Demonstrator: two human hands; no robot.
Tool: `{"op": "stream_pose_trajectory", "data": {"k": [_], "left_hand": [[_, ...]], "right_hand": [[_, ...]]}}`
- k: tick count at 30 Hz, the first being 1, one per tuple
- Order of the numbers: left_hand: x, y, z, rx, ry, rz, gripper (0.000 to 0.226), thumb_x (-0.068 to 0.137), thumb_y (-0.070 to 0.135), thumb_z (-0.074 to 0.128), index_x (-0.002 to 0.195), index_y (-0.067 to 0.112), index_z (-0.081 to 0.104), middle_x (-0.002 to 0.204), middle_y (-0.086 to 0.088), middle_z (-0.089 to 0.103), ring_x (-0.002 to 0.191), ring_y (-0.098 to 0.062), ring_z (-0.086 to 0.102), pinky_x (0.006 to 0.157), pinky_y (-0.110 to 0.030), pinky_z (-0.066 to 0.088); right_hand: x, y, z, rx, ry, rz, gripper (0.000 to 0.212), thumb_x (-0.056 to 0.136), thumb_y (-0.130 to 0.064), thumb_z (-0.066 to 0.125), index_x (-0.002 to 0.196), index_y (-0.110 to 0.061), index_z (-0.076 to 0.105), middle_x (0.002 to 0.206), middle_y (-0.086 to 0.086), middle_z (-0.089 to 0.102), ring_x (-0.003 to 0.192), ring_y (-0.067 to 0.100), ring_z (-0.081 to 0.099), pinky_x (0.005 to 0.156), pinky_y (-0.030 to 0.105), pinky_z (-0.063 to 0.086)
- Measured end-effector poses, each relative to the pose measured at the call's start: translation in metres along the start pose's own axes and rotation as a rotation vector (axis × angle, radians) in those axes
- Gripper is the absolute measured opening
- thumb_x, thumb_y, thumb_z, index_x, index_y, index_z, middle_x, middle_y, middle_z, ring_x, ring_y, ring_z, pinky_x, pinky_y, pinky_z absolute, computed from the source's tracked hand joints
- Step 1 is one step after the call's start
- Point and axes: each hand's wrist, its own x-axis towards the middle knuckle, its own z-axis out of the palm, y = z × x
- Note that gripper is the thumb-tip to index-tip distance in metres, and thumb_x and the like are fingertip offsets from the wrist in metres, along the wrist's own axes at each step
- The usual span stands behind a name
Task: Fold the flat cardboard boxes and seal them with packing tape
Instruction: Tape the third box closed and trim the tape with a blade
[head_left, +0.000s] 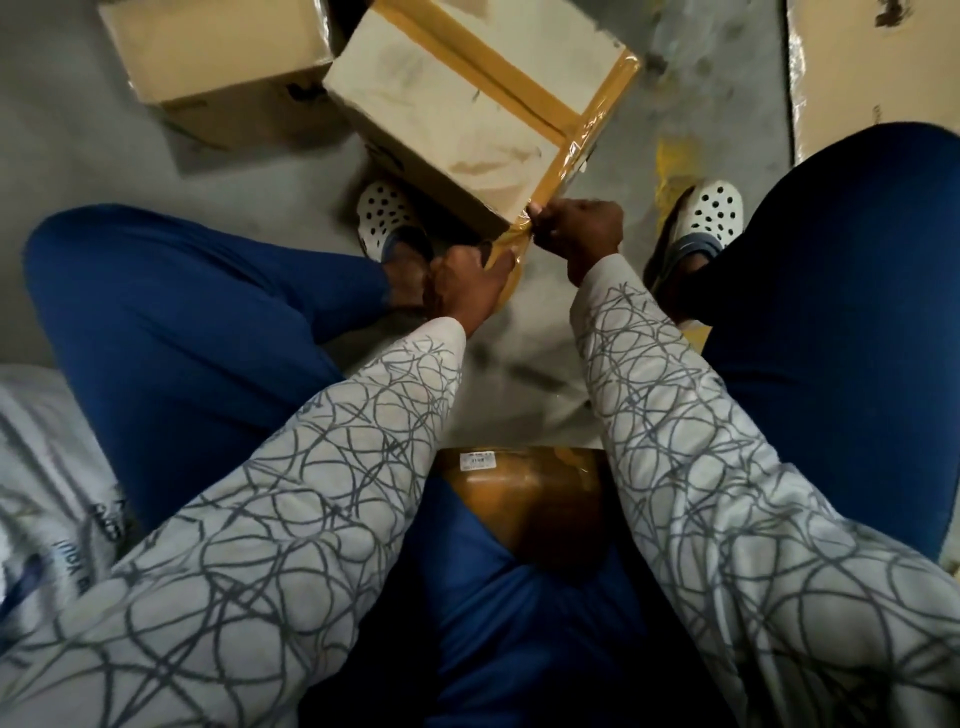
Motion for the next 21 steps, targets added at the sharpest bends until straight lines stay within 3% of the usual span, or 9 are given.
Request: {"op": "stream_pose_trajectory", "data": {"k": [3,6,9,11,15,18,21], "left_hand": [[-0.003,-0.004,-0.001,-0.021,-0.035,0.01,0.04,0.094,0.05,0.06,0.072,0.016,0.06,0.073,-0.004,0.058,0.074,-0.022,0.055,0.06,-0.026,0.036],[-0.011,-0.011,0.006,-0.019,-0.057,-0.02,0.05,0.096,0.054,0.053,0.087,0.008,0.071,0.086,-0.01,0.067,0.084,-0.028,0.061,0.068,-0.027,0.036],[-0.019,-0.009,0.015,-0.074,-0.062,-0.059,0.051,0.097,0.054,0.05,0.105,0.008,0.073,0.109,-0.014,0.071,0.102,-0.033,0.063,0.082,-0.031,0.043],[-0.021,-0.008,0.017,-0.078,-0.063,-0.067,0.05,0.098,0.052,0.05,0.111,0.008,0.071,0.115,-0.015,0.069,0.108,-0.034,0.062,0.09,-0.035,0.045],[-0.02,-0.013,0.012,-0.111,-0.051,-0.087,0.051,0.094,0.053,0.055,0.11,0.007,0.072,0.108,-0.012,0.071,0.101,-0.03,0.065,0.089,-0.035,0.052],[-0.021,-0.015,0.001,-0.095,-0.049,-0.079,0.051,0.092,0.054,0.058,0.103,0.006,0.074,0.097,-0.007,0.072,0.089,-0.026,0.067,0.079,-0.031,0.053],[-0.022,-0.017,-0.007,-0.063,-0.046,-0.053,0.048,0.094,0.05,0.058,0.101,0.005,0.073,0.098,-0.01,0.073,0.091,-0.026,0.068,0.072,-0.03,0.046]], "right_hand": [[-0.018,0.021,-0.005,-0.082,0.054,-0.184,0.011,0.093,-0.024,0.067,0.091,-0.015,0.073,0.09,0.008,0.076,0.073,0.019,0.074,0.076,0.038,0.062],[-0.039,0.049,-0.016,-0.077,0.118,-0.239,0.029,0.1,-0.013,0.043,0.098,-0.017,0.071,0.089,0.007,0.075,0.071,0.019,0.072,0.076,0.039,0.061],[-0.062,0.069,-0.026,-0.044,0.079,-0.262,0.029,0.091,-0.003,0.04,0.095,-0.012,0.067,0.086,0.01,0.07,0.065,0.018,0.067,0.067,0.036,0.056],[-0.082,0.074,-0.031,-0.085,0.047,-0.313,0.027,0.088,0.001,0.039,0.096,-0.019,0.054,0.088,0.009,0.07,0.064,0.021,0.069,0.063,0.04,0.058],[-0.106,0.068,-0.036,-0.084,-0.024,-0.297,0.032,0.09,0.002,0.042,0.113,-0.019,0.033,0.095,0.013,0.074,0.064,0.031,0.072,0.062,0.036,0.061],[-0.106,0.063,-0.039,-0.068,-0.062,-0.275,0.026,0.095,-0.006,0.045,0.12,-0.013,0.049,0.098,0.008,0.075,0.065,0.03,0.072,0.066,0.038,0.059],[-0.105,0.063,-0.039,-0.099,-0.065,-0.295,0.027,0.095,-0.009,0.044,0.111,-0.006,0.066,0.084,0.009,0.073,0.061,0.027,0.068,0.066,0.04,0.059]]}}
